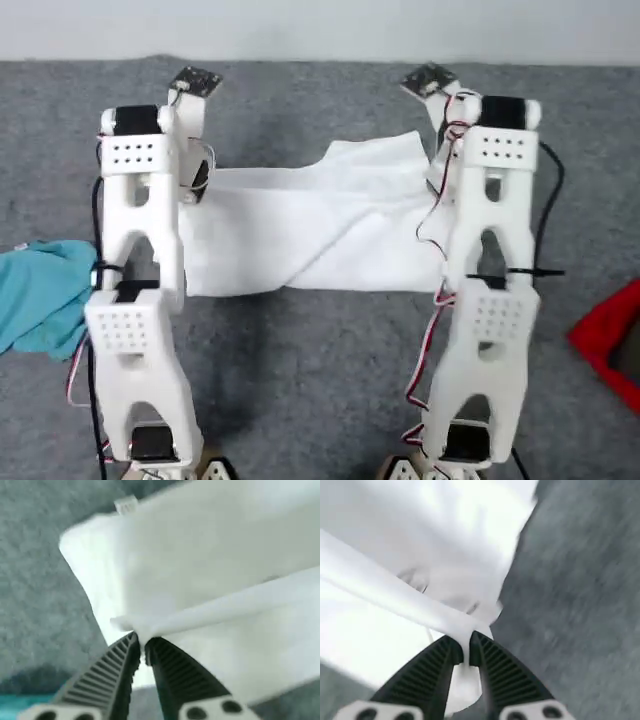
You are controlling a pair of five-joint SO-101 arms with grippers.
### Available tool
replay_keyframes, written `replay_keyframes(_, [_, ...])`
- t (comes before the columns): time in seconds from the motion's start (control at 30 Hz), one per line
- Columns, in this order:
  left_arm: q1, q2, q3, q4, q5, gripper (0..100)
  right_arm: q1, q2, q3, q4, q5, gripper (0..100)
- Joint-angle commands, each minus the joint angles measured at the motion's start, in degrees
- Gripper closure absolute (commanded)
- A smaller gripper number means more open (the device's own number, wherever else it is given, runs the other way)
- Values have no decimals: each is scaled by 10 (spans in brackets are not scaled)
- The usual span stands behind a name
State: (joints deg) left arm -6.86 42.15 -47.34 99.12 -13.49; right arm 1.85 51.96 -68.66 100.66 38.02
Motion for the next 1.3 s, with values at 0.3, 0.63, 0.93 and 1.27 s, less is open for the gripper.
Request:
replay_keyframes(0.3, [-17, 106, -272, 16, 145, 965, -58, 141, -276, -70, -128, 791])
replay_keyframes(0.63, [-40, 106, -285, 14, 200, 870, -29, 119, -276, 7, -120, 793])
replay_keyframes(0.93, [-77, 16, -101, 18, 104, 870, -25, 65, -158, 27, -121, 794])
replay_keyframes(1.27, [-40, -273, 363, 16, -133, 870, -19, -194, 295, 25, 60, 790])
